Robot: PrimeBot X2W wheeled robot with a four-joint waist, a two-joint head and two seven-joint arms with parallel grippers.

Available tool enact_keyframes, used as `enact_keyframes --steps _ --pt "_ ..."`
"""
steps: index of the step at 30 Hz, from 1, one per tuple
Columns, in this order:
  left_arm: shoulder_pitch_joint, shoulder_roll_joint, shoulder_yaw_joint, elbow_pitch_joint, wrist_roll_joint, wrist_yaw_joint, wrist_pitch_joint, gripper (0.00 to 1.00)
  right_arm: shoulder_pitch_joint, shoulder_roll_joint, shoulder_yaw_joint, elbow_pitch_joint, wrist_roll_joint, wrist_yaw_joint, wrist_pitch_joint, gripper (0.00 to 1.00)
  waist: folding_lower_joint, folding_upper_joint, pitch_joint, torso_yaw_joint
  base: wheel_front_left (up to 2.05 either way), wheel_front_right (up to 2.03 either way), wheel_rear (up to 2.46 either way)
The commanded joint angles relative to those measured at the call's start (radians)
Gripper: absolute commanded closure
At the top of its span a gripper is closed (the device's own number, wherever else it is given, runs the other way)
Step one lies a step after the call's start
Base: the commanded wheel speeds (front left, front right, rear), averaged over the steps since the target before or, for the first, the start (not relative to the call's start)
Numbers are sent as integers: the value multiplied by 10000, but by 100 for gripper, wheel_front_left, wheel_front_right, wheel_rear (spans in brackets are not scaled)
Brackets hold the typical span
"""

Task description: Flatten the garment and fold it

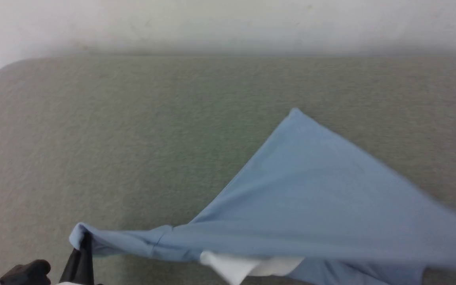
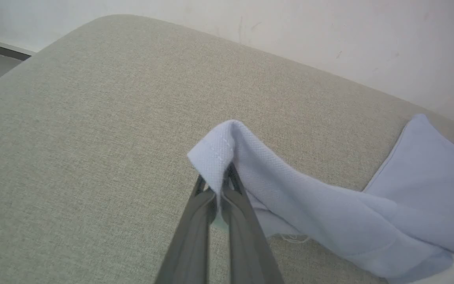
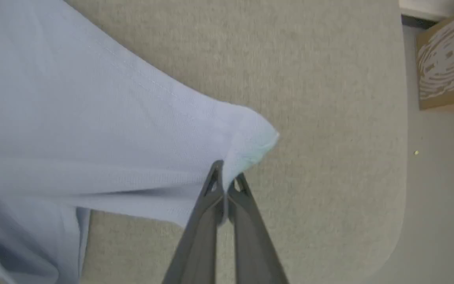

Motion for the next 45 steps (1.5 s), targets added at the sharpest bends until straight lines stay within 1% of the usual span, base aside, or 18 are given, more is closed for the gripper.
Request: enact_keyframes --steps 1,4,7,8,9,11,12,15,18,21,24,28,32,35,37,41,44,45 --pt "99 69 166 69 -70 11 -79 100 980 827 -428 -417 -41 -21 183 100 2 0 -655 -1025 0 0 0" --pt "126 101 260 200 -137 -15 -132 100 2558 2328 -983 -1030 -123 -21 559 100 2 0 -679 -1220 0 0 0" --pt "100 145 265 304 -187 -81 -113 100 3586 3591 -1236 -1453 -175 -21 1055 100 2 0 -662 -1315 0 0 0" --pt "85 160 261 334 -196 -94 -100 100 3775 3972 -1266 -1604 -130 -21 1177 69 2 0 -651 -1333 0 0 0" --pt "76 168 266 362 -209 -101 -93 100 3862 4272 -1287 -1770 -73 -21 1205 0 2 0 -646 -1367 0 0 0" --pt "59 187 265 400 -214 -104 -81 100 3757 4667 -1380 -2114 123 -21 837 0 2 0 -630 -1414 0 0 0" --pt "44 194 255 409 -211 -109 -76 100 3604 4742 -1452 -2253 138 -21 527 0 2 0 -625 -1429 0 0 0" --pt "-41 212 201 362 -180 -123 -58 100 2756 4698 -1726 -2503 -94 -21 -980 0 2 0 -584 -1438 0 0 0" --pt "-151 212 163 264 -142 -106 -52 100 1575 4563 -1658 -2175 -384 -21 -2356 0 2 0 -494 -1428 0 0 0" --pt "-336 219 79 120 -73 -108 -25 100 269 4326 -1025 -1388 -519 -21 -3184 0 2 0 -254 -1332 0 0 0" --pt "-662 206 -88 -51 42 -142 13 100 -1088 3992 78 -445 -512 -21 -3348 0 2 0 141 -1134 0 0 0" --pt "-1152 108 -411 -169 213 -234 23 100 -2875 3590 1717 906 -439 -21 -2817 0 2 0 634 -745 0 0 0" --pt "-1609 -29 -736 -174 347 -337 30 100 -4400 3092 3185 2092 -88 -21 -1582 0 2 0 1012 -328 0 0 0" --pt "-1870 -154 -956 -129 427 -394 10 100 -5336 2847 4025 2785 250 -21 -650 0 2 0 1223 -79 0 0 0" --pt "-2020 -245 -1077 -81 447 -429 -5 100 -5864 2725 4528 3179 360 -21 -261 0 2 0 1331 36 0 0 0" --pt "-2190 -354 -1206 53 437 -474 -19 100 -6651 2617 5491 4093 464 -21 147 0 2 0 1422 147 0 0 0" --pt "-2269 -386 -1259 141 436 -501 -33 100 -6881 2583 6249 4925 737 -21 945 0 2 0 1393 203 0 0 0" --pt "-2289 -392 -1277 168 436 -508 -32 100 -6887 2584 6472 5159 887 -21 1287 59 2 0 1363 219 0 0 0"
